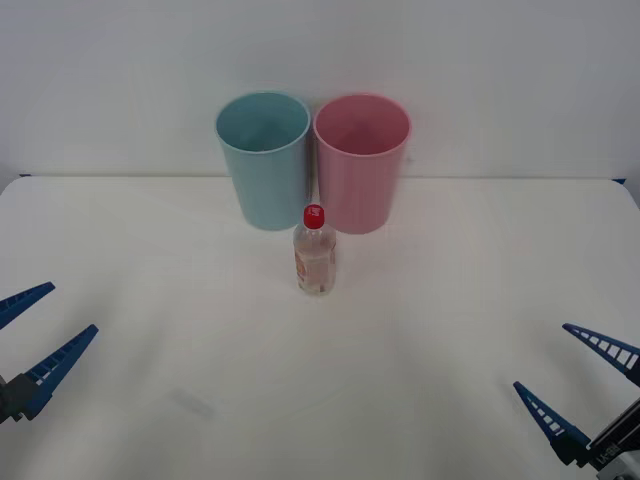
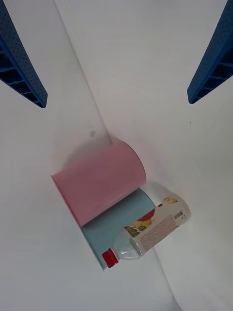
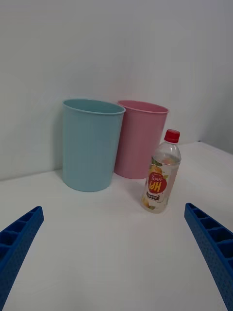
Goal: Grasp the object on the table and drop it into the matching bin: aluminum can to the light blue bin, PET bottle to the pink bin.
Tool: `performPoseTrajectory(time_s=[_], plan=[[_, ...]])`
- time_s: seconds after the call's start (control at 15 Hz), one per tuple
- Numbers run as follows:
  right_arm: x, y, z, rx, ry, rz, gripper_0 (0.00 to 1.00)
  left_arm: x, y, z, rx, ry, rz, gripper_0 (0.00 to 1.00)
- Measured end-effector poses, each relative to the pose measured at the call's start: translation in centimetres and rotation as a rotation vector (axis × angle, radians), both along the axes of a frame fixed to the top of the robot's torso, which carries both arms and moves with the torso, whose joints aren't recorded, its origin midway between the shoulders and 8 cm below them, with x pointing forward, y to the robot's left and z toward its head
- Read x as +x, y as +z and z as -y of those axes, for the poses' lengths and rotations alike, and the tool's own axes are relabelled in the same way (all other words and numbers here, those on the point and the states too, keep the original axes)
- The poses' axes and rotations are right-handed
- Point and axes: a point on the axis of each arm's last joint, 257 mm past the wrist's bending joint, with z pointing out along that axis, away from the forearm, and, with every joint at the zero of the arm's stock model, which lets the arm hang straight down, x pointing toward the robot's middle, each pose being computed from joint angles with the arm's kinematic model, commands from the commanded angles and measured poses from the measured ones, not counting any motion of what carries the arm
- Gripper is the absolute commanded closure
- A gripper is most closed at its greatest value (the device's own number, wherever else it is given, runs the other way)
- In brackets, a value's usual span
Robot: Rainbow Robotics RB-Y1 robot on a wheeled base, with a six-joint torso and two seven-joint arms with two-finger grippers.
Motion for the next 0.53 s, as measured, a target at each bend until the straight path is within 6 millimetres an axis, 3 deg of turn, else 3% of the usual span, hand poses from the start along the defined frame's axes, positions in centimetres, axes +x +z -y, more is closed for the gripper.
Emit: performPoseTrajectory(time_s=[0.53], plan=[[0.22,0.14,-0.06,0.011,0.001,-0.003,0.0,0.0,0.0,0.0,0.0,0.0,0.0,0.0]])
